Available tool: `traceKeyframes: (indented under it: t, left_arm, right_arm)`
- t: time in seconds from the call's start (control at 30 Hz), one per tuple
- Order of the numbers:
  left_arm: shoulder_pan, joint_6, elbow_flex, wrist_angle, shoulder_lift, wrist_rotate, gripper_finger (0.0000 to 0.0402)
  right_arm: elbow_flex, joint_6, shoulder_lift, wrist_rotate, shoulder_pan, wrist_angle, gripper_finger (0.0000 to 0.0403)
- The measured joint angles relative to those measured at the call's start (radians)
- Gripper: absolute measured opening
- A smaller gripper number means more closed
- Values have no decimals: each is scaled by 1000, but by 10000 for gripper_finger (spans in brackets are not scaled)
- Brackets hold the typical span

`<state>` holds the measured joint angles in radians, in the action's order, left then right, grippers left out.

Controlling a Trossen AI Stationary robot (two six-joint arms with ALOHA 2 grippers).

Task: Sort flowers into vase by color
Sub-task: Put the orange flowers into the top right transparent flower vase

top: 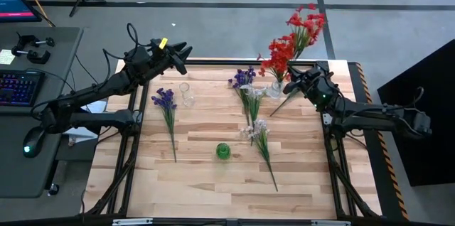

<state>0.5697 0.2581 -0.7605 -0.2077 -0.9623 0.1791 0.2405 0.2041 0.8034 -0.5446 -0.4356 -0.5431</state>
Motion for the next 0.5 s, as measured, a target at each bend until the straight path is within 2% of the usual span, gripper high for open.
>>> traceKeyframes:
  t: [0.23,0.5]
  left_arm:
    - [0,0,0,0,0,7,170]
    - [0,-1,0,0,0,7,170]
  right_arm:
    - [0,5,74,7,0,-62,0]
    - [0,-10,95,1,0,-75,0]
